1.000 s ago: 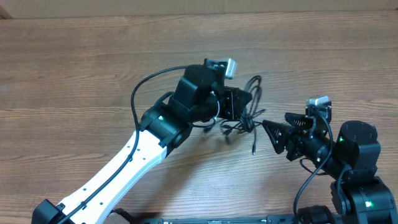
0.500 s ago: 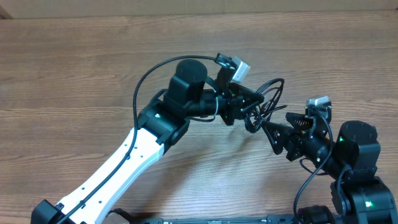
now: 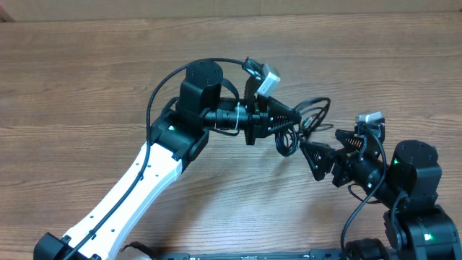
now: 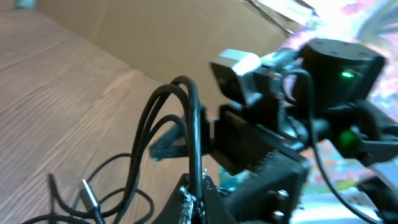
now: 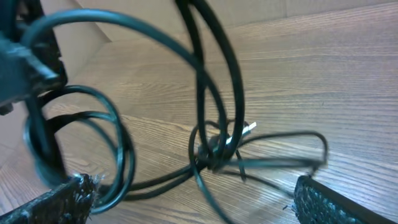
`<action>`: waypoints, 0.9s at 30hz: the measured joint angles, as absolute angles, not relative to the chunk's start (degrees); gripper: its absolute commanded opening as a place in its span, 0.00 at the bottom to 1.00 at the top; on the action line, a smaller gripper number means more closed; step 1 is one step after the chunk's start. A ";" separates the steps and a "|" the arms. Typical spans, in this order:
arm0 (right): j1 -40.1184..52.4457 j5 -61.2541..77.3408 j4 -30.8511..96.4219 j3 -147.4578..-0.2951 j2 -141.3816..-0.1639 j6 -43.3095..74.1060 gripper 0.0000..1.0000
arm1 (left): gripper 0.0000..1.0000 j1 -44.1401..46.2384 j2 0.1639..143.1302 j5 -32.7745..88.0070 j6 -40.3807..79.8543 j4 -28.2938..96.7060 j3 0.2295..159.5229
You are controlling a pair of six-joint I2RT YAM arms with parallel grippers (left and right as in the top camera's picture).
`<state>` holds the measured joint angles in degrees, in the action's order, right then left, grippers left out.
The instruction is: Untangle cables
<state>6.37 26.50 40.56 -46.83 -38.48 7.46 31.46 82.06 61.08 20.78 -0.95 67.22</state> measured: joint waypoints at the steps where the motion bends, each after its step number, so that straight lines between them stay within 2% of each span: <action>1: 6.37 26.44 40.56 -46.83 -38.48 7.46 1.00 | 0.04 31.46 82.06 61.78 20.75 -0.99 67.22; 15: 6.37 23.31 40.84 -46.83 -43.92 7.88 1.00 | 0.04 31.46 82.06 70.37 20.71 -1.37 67.22; 27: 6.42 10.92 45.25 -46.83 -47.16 16.12 1.00 | 0.04 31.44 82.06 76.86 16.53 -1.08 67.22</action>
<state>6.42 10.92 45.25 -46.83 -47.16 16.12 31.44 82.06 76.86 16.53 -1.08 67.22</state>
